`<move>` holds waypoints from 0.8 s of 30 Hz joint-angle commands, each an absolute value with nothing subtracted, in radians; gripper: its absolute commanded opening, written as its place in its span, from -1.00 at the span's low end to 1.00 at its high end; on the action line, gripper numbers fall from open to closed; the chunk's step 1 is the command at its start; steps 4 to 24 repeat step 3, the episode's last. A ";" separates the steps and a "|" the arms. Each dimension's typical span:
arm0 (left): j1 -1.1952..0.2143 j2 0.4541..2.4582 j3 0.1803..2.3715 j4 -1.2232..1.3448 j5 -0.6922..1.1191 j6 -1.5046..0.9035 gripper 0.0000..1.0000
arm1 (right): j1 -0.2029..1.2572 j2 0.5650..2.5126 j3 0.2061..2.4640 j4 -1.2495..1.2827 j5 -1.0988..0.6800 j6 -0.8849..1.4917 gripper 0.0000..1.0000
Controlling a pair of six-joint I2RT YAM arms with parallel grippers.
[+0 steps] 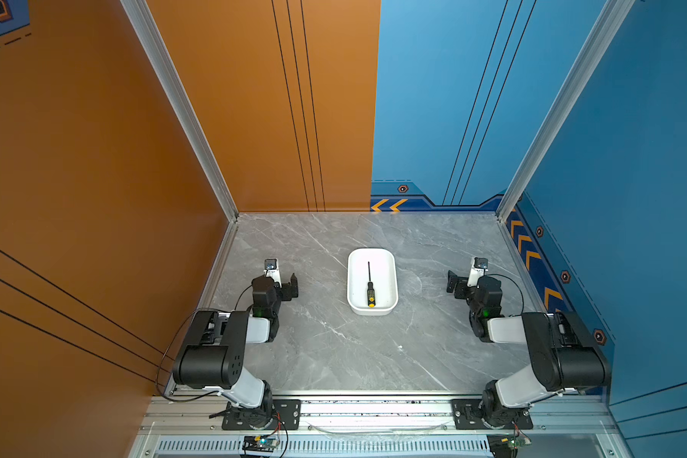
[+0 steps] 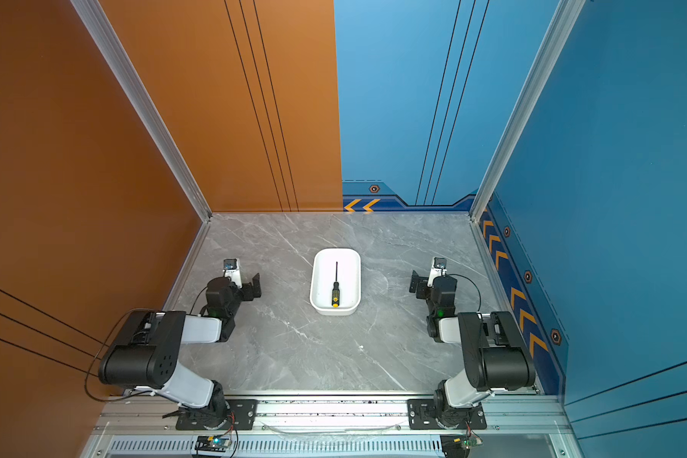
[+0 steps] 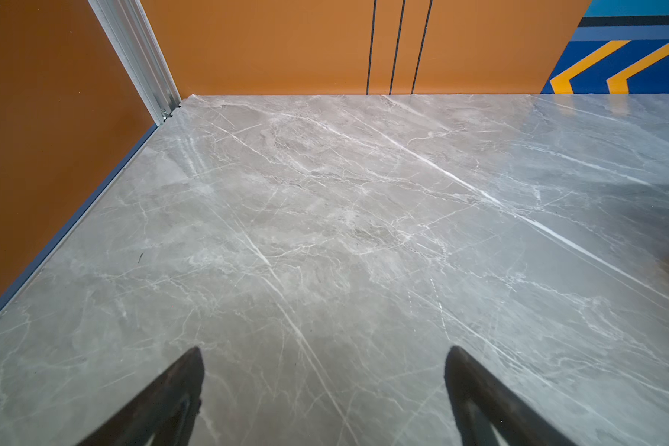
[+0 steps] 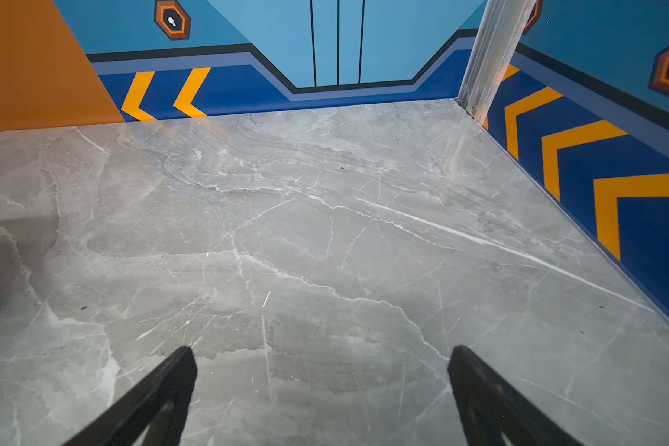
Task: Put the screwdriver in the bin
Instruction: Reset both arms
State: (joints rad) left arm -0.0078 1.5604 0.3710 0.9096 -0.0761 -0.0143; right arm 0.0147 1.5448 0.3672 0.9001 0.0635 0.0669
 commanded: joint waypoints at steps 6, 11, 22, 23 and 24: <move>-0.014 1.564 0.380 0.925 -0.100 0.003 0.96 | 0.009 1.548 0.377 0.904 0.059 0.064 1.00; -0.014 1.564 0.380 0.925 -0.100 0.003 0.96 | 0.009 1.548 0.377 0.904 0.059 0.064 1.00; -0.014 1.564 0.380 0.925 -0.100 0.003 0.96 | 0.009 1.548 0.377 0.904 0.059 0.064 1.00; -0.014 1.564 0.380 0.925 -0.100 0.003 0.96 | 0.009 1.548 0.377 0.904 0.059 0.064 1.00; -0.014 1.564 0.380 0.925 -0.100 0.003 0.96 | 0.009 1.548 0.377 0.904 0.059 0.064 1.00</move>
